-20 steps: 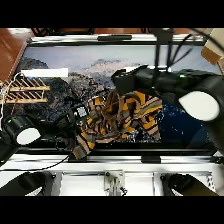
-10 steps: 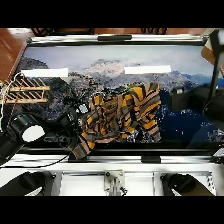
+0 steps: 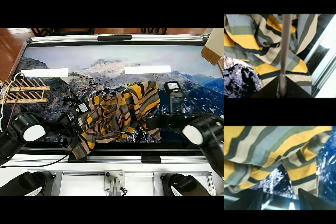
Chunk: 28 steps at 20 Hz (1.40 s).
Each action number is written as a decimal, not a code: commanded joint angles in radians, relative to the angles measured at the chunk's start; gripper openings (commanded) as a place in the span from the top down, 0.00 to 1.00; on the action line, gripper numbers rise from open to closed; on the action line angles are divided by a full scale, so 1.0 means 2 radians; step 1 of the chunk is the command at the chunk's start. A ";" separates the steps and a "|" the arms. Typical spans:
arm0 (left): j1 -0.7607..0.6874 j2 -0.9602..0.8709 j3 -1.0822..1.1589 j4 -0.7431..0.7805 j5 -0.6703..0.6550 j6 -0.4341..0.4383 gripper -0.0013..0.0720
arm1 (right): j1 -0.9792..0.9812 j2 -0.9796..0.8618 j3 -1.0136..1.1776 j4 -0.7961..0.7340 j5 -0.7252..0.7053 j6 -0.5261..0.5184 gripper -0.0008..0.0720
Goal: Fold the shirts.
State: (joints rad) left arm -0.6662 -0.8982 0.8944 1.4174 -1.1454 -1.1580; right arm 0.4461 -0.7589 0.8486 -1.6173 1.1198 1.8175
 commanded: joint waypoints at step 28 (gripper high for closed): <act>-0.001 0.033 0.000 0.035 -0.054 -0.033 0.92 | 0.024 -0.038 0.152 -0.250 -0.141 -0.066 0.91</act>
State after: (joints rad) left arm -0.6670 -0.8665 0.8940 1.4921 -1.2312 -1.2251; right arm 0.4942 -0.8253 1.0779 -2.0655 0.8566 1.7210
